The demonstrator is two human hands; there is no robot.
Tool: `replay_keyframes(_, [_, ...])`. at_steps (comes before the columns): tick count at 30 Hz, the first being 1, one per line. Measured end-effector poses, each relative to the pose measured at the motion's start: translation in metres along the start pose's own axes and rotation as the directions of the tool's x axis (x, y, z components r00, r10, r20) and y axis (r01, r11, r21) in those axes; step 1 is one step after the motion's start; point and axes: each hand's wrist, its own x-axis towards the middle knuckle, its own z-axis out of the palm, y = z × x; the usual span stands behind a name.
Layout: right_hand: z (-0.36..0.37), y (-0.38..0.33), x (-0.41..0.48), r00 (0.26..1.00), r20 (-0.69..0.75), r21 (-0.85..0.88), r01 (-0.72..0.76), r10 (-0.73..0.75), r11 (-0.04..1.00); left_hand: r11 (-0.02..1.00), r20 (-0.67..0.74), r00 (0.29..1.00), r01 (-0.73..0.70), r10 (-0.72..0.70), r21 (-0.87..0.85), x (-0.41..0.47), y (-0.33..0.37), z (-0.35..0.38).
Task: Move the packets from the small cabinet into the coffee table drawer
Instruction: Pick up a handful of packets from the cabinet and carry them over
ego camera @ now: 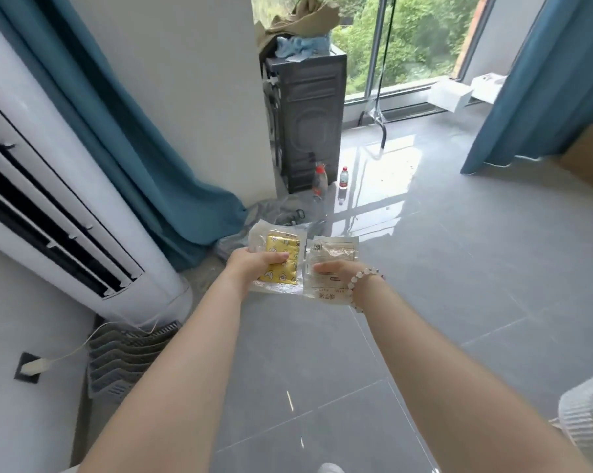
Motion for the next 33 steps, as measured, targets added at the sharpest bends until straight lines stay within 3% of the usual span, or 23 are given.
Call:
replay_keyframes(9, [-0.115, 0.016, -0.028, 0.991, -0.127, 0.294, -0.009, 0.048, 0.956, 0.981, 0.229, 0.973, -0.052, 0.008, 0.185, 0.006, 0.030, 0.130])
replay_keyframes(17, [-0.197, 0.033, -0.048, 0.946, -0.307, 0.418, 0.035, 0.105, 0.908, 0.933, 0.437, 0.899, -0.134, -0.028, 0.335, 0.019, 0.052, 0.234])
replay_keyframes(26, [-0.260, 0.043, -0.082, 0.821, -0.535, 0.507, 0.123, 0.199, 0.853, 0.858, 0.682, 0.722, -0.277, -0.112, 0.434, 0.027, 0.076, 0.346])
replay_keyframes(33, [-0.276, 0.068, -0.091, 0.775, -0.571, 0.584, 0.152, 0.270, 0.798, 0.766, 0.768, 0.604, -0.386, -0.212, 0.514, 0.023, 0.061, 0.402])
